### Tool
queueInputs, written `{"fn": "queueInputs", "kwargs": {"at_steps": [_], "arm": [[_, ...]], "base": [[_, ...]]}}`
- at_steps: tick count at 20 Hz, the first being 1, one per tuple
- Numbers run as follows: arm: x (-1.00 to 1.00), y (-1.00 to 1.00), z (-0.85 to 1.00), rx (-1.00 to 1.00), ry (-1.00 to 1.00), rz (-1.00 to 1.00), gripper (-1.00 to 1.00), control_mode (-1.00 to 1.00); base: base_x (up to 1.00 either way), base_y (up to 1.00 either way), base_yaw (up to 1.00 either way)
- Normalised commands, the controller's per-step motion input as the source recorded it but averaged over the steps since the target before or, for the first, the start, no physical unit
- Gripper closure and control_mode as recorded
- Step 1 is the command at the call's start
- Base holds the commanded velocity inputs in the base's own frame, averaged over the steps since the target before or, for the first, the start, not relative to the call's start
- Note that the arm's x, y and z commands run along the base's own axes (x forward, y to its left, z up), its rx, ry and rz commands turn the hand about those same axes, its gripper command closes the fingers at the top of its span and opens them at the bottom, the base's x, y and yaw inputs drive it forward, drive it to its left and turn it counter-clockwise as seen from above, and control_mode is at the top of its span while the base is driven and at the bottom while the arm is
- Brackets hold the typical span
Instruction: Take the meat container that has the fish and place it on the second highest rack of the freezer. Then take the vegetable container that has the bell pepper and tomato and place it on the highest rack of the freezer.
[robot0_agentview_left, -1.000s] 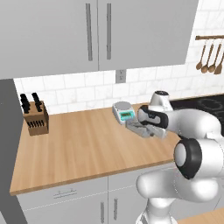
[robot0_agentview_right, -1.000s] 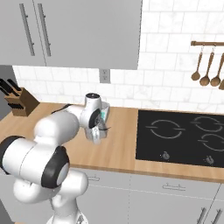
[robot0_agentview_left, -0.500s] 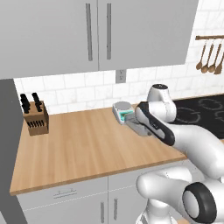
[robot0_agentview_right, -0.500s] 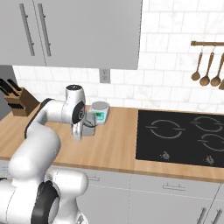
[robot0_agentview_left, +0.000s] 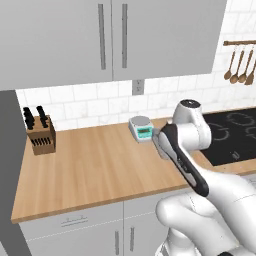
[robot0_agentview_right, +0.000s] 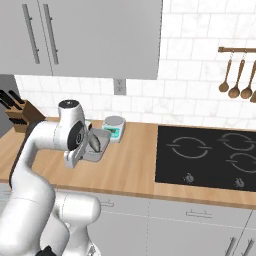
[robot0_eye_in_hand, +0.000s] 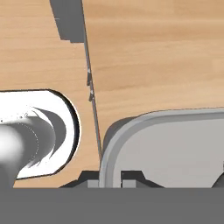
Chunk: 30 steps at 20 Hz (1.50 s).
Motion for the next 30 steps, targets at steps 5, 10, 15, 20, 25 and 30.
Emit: {"fn": "queueInputs", "kwargs": {"at_steps": [5, 10, 15, 20, 25, 30], "arm": [[-0.33, 0.00, 0.26, -0.01, -0.10, 0.03, 1.00, -1.00], [-0.28, 0.00, 0.20, -0.12, -0.04, 0.06, 1.00, -1.00], [-0.12, 0.00, 0.03, -0.03, -0.03, 0.01, 1.00, 1.00], [0.00, 0.00, 0.00, 0.00, 0.00, 0.00, 1.00, 1.00], [0.00, 0.00, 0.00, 0.00, 0.00, 0.00, 1.00, 1.00], [0.00, 0.00, 0.00, 0.00, 0.00, 0.00, 1.00, 1.00]], "base": [[0.00, 0.00, 0.00], [0.00, 0.00, 0.00], [-0.62, 0.00, 0.06], [-0.96, 0.01, 0.08], [-0.71, 0.30, 0.15], [-0.44, 0.72, 0.23]]}}
